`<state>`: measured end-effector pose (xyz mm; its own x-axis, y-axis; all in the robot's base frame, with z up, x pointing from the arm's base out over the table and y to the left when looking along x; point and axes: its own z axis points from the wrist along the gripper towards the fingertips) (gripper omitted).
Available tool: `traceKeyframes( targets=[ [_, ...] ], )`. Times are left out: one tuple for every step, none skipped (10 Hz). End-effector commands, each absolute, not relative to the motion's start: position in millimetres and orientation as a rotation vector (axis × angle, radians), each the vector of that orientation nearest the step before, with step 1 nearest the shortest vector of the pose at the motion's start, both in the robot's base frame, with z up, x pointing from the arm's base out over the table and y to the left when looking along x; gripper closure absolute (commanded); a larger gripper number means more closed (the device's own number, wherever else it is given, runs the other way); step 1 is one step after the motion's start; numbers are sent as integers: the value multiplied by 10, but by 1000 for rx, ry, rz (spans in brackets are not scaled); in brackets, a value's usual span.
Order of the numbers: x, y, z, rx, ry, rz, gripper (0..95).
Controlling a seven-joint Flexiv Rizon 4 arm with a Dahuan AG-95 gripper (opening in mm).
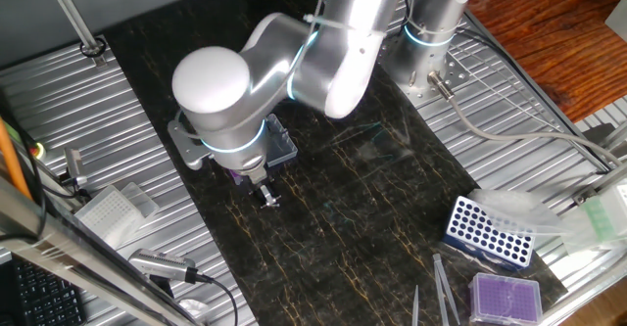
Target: Insert a small pipette tip into the holder for small pipette tips
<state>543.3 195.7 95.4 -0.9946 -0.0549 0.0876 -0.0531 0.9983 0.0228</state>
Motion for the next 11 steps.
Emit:
traceKeyframes(
  targets=[
    [5425,1960,897,76,-3052,-30,950],
    [5420,1960,857,73,-3051,-30,950],
    [5408,1952,792,68,-3053,-28,950],
    [5399,1942,753,66,-3054,-27,950],
    [5384,1926,705,67,-3055,-28,950],
    [5373,1913,656,68,-3055,-26,950],
    [5363,1902,608,67,-3058,-26,950],
    [5350,1888,537,66,-3059,-26,950],
    [5343,1884,497,67,-3060,-28,950],
    [5337,1887,438,61,-3062,-28,950],
    [5332,1893,401,59,-3063,-30,950]
  ],
)
